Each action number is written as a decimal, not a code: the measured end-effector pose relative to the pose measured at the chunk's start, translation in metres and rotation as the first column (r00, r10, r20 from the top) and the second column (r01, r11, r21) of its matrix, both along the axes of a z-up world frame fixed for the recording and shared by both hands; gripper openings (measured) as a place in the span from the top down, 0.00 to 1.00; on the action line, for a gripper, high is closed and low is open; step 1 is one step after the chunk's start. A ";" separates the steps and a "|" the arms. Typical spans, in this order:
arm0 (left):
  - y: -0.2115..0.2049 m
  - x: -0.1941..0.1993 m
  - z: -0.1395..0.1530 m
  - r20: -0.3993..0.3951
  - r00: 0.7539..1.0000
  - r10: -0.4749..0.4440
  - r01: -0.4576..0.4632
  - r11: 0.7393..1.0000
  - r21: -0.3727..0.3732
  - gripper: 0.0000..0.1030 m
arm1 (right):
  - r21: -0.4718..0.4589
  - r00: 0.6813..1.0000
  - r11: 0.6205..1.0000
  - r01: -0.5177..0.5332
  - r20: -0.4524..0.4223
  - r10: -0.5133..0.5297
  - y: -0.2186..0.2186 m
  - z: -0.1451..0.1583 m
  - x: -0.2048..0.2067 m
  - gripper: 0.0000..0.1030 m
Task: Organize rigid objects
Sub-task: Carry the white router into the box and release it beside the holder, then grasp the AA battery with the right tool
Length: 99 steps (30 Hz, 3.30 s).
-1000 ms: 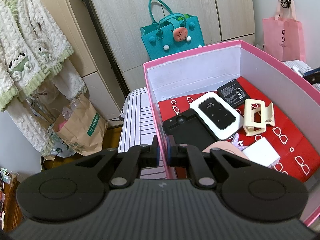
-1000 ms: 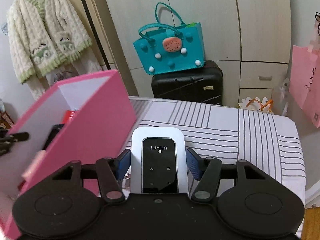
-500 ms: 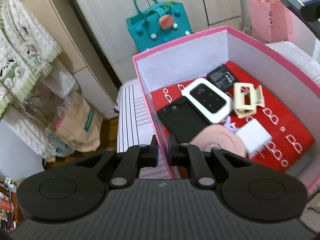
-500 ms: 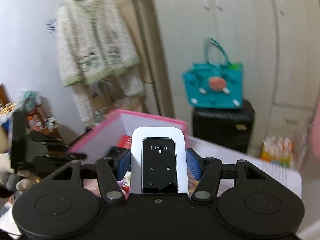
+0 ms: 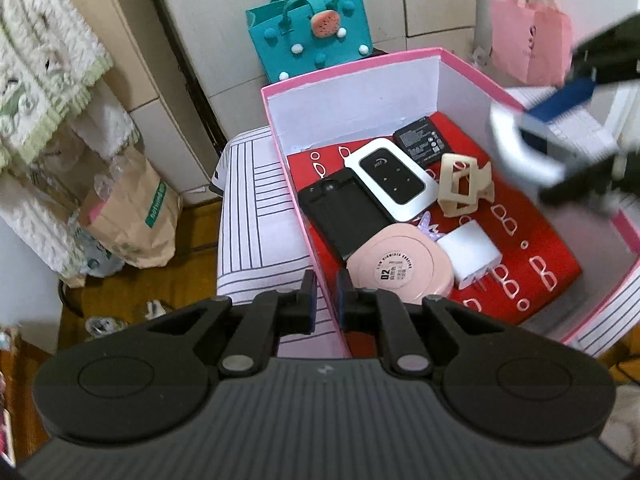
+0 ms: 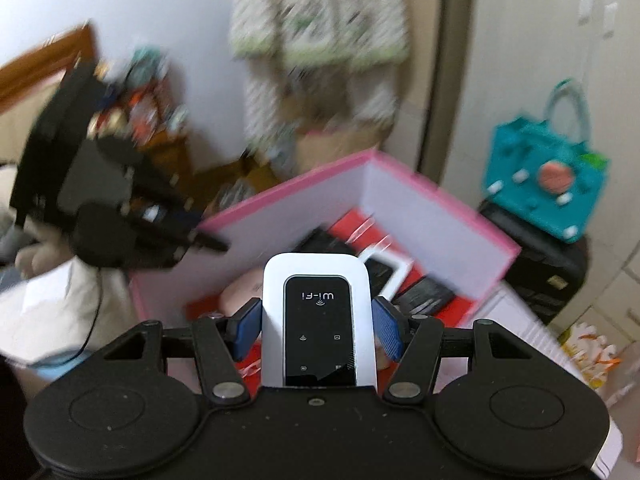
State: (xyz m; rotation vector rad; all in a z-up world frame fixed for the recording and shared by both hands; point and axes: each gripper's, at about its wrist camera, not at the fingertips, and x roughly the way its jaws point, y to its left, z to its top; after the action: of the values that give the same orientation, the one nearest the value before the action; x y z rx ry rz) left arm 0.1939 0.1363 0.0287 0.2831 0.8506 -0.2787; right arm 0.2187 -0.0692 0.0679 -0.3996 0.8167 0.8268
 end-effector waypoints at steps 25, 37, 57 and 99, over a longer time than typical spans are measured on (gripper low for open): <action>0.003 -0.003 0.003 0.018 1.000 0.015 -0.014 1.000 -0.024 0.92 | -0.318 0.969 0.939 0.133 -0.157 -0.191 0.059 -0.052 0.071 0.38; 0.002 -0.003 0.003 0.018 1.000 0.006 -0.005 1.000 -0.024 0.92 | -0.385 0.993 0.922 0.025 -0.098 -0.068 0.062 -0.050 0.048 0.38; 0.003 -0.005 0.002 0.036 0.999 0.017 -0.015 0.999 -0.043 0.92 | 0.131 0.897 0.899 0.417 0.097 -0.431 -0.096 -0.012 -0.030 0.54; 0.001 -0.003 0.003 0.024 1.000 0.018 -0.017 0.999 -0.046 0.91 | 0.085 0.845 0.841 0.534 -0.089 -0.527 -0.132 -0.109 -0.058 0.86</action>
State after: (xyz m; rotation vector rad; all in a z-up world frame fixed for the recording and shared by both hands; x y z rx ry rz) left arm 0.1912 0.1376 0.0315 0.2356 0.8213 -0.2776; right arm 0.1604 -0.2012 -0.0415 -0.0372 0.8809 0.3579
